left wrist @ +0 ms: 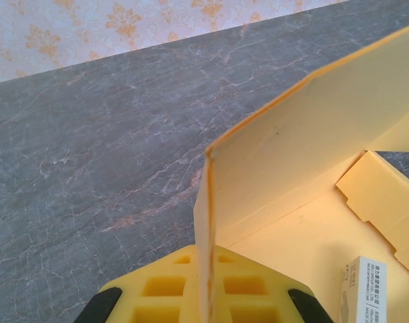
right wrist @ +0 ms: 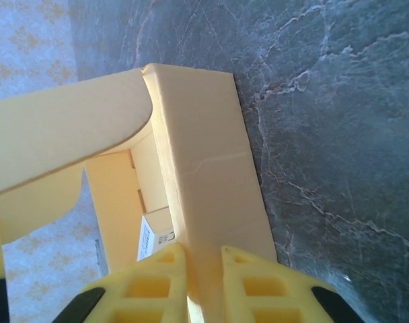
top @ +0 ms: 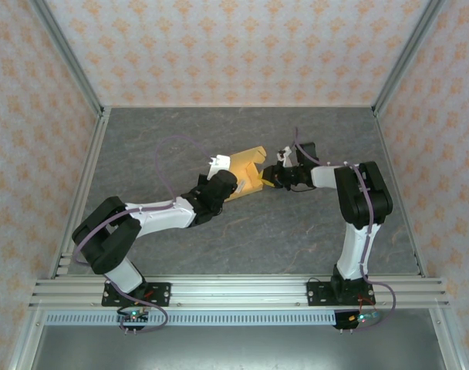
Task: Fold the paper box
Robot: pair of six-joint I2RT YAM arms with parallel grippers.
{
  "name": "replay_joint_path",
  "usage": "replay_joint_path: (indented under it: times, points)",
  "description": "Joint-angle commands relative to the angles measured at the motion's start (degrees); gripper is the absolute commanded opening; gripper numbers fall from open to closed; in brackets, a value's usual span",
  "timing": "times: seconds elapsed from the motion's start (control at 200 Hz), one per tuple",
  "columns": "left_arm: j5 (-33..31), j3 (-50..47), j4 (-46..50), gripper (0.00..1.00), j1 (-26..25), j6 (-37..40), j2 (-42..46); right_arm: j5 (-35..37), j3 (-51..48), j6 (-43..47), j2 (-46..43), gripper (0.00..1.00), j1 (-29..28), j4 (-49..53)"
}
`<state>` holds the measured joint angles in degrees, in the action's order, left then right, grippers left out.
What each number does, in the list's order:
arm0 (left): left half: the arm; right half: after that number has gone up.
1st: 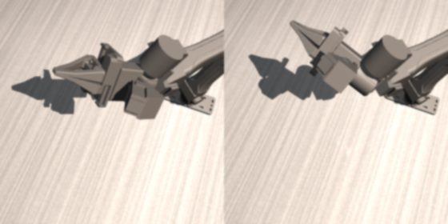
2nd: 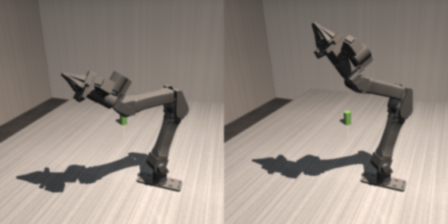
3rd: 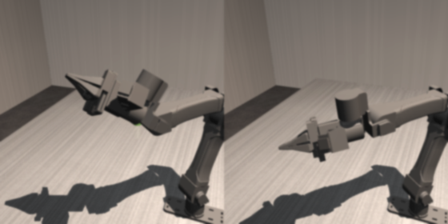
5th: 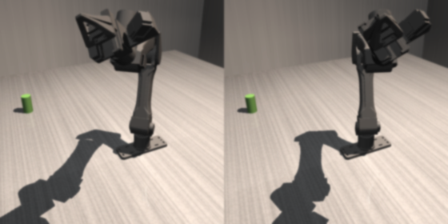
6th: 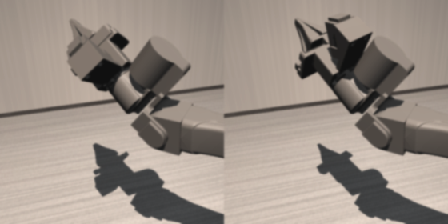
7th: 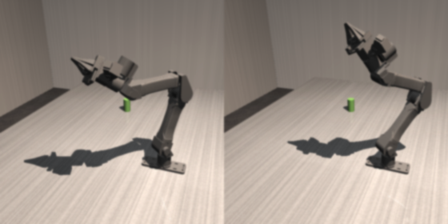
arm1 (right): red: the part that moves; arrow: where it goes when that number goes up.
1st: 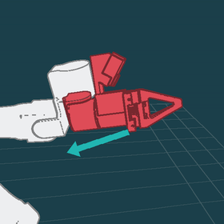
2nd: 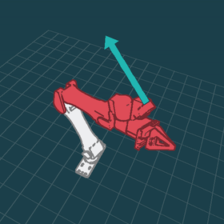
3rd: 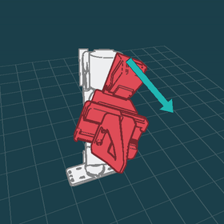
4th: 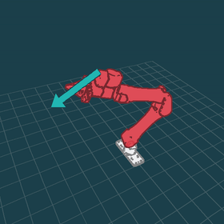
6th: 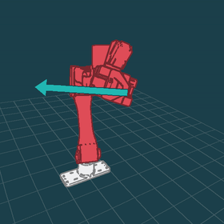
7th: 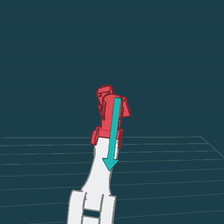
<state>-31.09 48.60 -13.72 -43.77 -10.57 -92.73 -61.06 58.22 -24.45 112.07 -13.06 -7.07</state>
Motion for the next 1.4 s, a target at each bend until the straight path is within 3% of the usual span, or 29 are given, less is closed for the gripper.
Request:
replay_joint_path:
  times: [0.0,0.51,0.781,1.121,1.251,1.396]
  points:
    - [2.12,0.8,1.5,0.0,-0.68,-0.58,1.07,3.83,0.75,3.6,0.87,0.14,-2.53,6.62]
    - [2.09,0.97,1.5,0.0,-1.02,-1.08,0.46,21.03,0.89,7.93,-5.84,0.0,-6.81,14.28]
    - [2.18,1.18,1.76,0.0,-1.43,-2.05,-0.26,41.03,3.02,9.92,-10.18,0.0,-14.63,20.46]
    - [2.0,0.97,2.02,0.0,-1.77,-2.44,0.61,65.86,11.11,15.42,-7.51,0.0,-23.59,32.62]
    - [1.76,1.07,2.2,0.0,-1.77,-2.53,0.52,64.13,11.24,15.97,-6.83,0.0,-23.79,31.77]
    - [1.39,1.17,2.44,0.0,-1.8,-2.18,0.72,55.88,10.11,15.06,-7.51,0.0,-21.75,28.24]
